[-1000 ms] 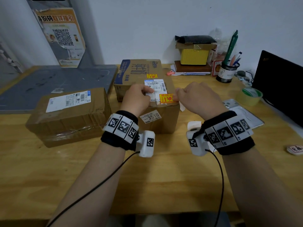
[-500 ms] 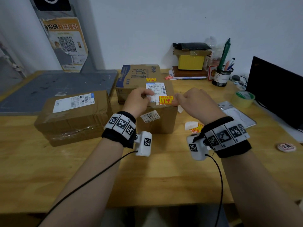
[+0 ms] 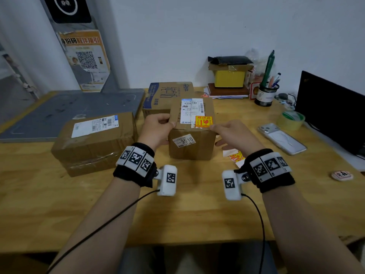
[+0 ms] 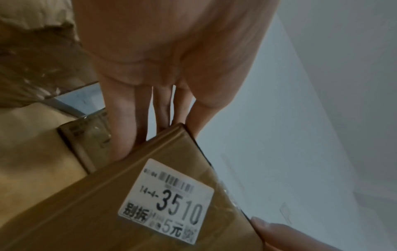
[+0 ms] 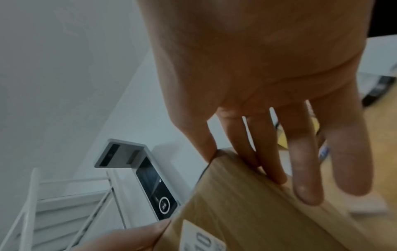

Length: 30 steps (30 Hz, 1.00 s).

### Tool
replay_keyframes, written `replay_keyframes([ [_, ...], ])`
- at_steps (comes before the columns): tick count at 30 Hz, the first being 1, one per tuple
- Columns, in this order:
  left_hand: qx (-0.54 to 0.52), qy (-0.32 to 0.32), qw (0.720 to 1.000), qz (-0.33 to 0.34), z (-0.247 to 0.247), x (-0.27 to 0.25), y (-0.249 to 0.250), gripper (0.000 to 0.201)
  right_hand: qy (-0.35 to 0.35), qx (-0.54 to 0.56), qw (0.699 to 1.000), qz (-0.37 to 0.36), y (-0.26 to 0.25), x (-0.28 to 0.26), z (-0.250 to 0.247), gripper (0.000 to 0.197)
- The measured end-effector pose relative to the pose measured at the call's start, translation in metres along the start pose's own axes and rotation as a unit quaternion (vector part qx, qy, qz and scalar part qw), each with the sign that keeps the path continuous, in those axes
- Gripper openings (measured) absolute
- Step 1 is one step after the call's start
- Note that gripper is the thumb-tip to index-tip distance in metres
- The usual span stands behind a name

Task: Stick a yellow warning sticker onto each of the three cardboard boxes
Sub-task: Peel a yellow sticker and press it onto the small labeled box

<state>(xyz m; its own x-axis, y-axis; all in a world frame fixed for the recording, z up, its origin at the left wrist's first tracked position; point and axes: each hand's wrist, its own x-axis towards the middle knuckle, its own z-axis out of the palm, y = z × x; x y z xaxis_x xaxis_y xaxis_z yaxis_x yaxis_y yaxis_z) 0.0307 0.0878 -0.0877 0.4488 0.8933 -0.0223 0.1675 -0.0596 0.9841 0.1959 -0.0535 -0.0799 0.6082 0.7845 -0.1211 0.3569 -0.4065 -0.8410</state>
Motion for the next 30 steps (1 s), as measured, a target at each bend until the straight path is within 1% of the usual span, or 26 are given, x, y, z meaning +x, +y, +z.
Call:
replay_keyframes([
  [3,-0.025,0.004,0.999,0.027,-0.002,0.000,0.014,0.040,0.043,0.042,0.998,-0.031,-0.006,-0.005,-0.015,0.020],
  [5,-0.031,-0.004,0.998,0.046,0.003,0.000,0.026,0.045,0.088,0.064,0.992,-0.071,-0.011,-0.006,-0.024,0.016],
  [7,-0.045,-0.011,0.997,0.057,0.011,0.001,0.036,0.041,0.128,0.082,0.983,-0.106,-0.014,-0.004,-0.033,0.018],
  [8,-0.061,-0.013,0.996,0.057,0.015,0.001,0.041,0.039,0.142,0.096,0.979,-0.115,-0.015,-0.002,-0.037,0.023],
  [10,-0.100,-0.016,0.993,0.061,0.024,0.005,0.050,0.035,0.156,0.133,0.972,-0.119,-0.014,0.004,-0.046,0.031],
  [12,-0.101,-0.018,0.992,0.076,0.035,0.009,0.059,0.034,0.168,0.170,0.964,-0.120,-0.012,0.010,-0.052,0.035],
  [14,-0.093,-0.014,0.991,0.094,0.046,0.015,0.067,0.034,0.200,0.197,0.952,-0.122,-0.011,0.018,-0.056,0.035],
  [17,-0.093,-0.009,0.988,0.125,0.065,0.031,0.077,0.037,0.245,0.224,0.934,-0.132,-0.008,0.035,-0.064,0.030],
  [19,-0.085,-0.011,0.987,0.133,0.079,0.047,0.078,0.039,0.246,0.238,0.931,-0.125,-0.005,0.050,-0.068,0.034],
  [21,-0.088,-0.024,0.989,0.116,0.094,0.065,0.074,0.038,0.239,0.248,0.932,-0.113,-0.002,0.067,-0.069,0.039],
  [24,-0.083,-0.041,0.993,0.075,0.114,0.097,0.059,0.035,0.209,0.255,0.938,-0.108,0.005,0.097,-0.067,0.027],
  [26,-0.073,-0.047,0.995,0.050,0.126,0.116,0.050,0.034,0.189,0.257,0.943,-0.091,0.012,0.116,-0.066,0.023],
  [27,-0.069,-0.048,0.996,0.039,0.132,0.124,0.046,0.033,0.179,0.263,0.945,-0.078,0.015,0.125,-0.066,0.023],
  [30,-0.064,-0.047,0.997,0.011,0.146,0.143,0.032,0.033,0.142,0.281,0.949,-0.033,0.025,0.146,-0.065,0.032],
])
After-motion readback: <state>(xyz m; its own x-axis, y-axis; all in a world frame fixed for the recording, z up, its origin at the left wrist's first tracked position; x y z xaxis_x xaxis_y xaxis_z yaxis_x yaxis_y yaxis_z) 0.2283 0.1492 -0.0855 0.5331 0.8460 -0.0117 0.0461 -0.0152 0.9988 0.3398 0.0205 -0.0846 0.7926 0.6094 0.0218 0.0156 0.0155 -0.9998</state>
